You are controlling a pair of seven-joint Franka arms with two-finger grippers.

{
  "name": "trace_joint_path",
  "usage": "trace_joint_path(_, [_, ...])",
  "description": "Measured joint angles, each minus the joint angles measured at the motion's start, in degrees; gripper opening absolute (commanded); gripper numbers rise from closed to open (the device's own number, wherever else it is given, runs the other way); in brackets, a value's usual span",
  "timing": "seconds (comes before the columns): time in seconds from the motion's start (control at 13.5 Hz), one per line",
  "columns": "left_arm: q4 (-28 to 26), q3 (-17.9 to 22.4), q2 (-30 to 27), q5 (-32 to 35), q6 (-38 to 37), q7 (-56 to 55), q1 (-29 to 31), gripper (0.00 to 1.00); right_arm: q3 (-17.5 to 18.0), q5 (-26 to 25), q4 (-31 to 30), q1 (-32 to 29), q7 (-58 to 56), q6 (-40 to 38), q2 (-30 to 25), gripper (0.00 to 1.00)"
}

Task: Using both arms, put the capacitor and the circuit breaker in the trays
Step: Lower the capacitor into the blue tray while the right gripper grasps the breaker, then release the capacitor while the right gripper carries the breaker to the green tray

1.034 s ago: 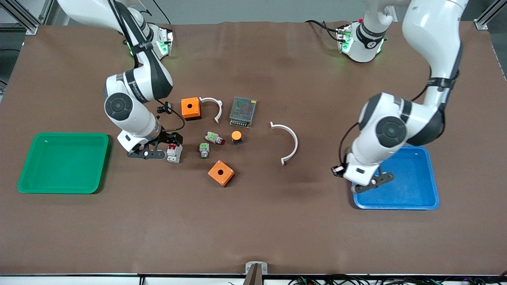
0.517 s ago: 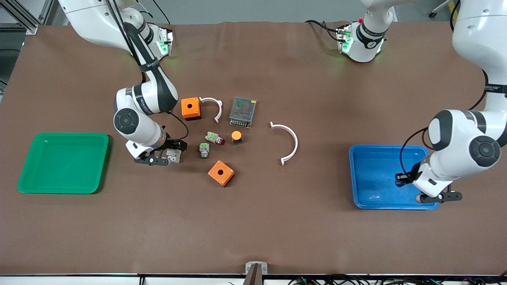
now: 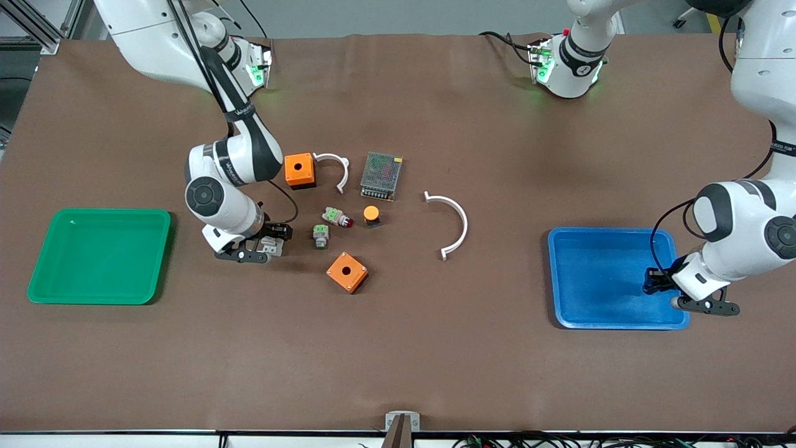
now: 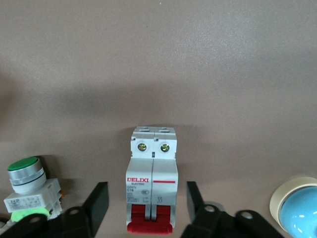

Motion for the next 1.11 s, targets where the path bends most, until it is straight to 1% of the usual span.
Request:
trace_joint_path(0.07, [-0.02, 0.0, 0.32, 0.0, 0.22, 0.64, 0.58, 0.21, -0.06, 0.0, 0.02, -0.07, 0.02, 0.01, 0.0, 0.3])
trace_joint_path(0.15, [-0.02, -0.03, 0.53, 0.0, 0.43, 0.66, 0.68, 0.4, -0.14, 0.01, 0.02, -0.2, 0.04, 0.01, 0.0, 0.27])
trace_joint_path(0.22, [-0.01, -0.17, 0.69, 0.0, 0.47, 0.61, 0.51, 0.68, -0.19, 0.04, 0.04, -0.28, 0.06, 0.01, 0.0, 0.25])
trace_joint_path(0.3, [0.01, -0.3, 0.86, 0.0, 0.49, 0.08, 0.2, 0.99, -0.2, 0.05, 0.04, -0.32, 0.06, 0.01, 0.01, 0.24])
trace_joint_path(0.52, [0.35, -0.65, 1.38, 0.0, 0.83, -1.78, -1.0, 1.0, -0.27, 0.06, 0.27, -0.33, 0.11, -0.12, 0.0, 0.23])
trace_joint_path(0.66, [1.75, -1.07, 1.12, 0.0, 0.7, -3.51, -2.09, 1.0, -0.77, 0.06, 1.71, -0.95, 0.13, -2.56, -0.48, 0.23])
trace_joint_path(0.81, [3.89, -1.93, -0.88, 0.0, -2.75, -4.23, -2.88, 1.0, -1.0, 0.04, 5.68, -3.91, -0.05, -10.19, -2.55, 0.23])
trace_joint_path(0.96, [6.35, -2.63, -4.81, 0.0, -9.79, -4.38, -3.2, 1.0, -1.13, -0.09, 12.18, -8.21, -1.87, -21.69, -5.11, 0.24])
trace_joint_path(1.11, [7.8, -3.19, -10.08, 0.0, -16.97, -4.39, -3.24, 1.0, -1.27, -0.18, 18.84, -13.61, -4.87, -32.52, -6.78, 0.24])
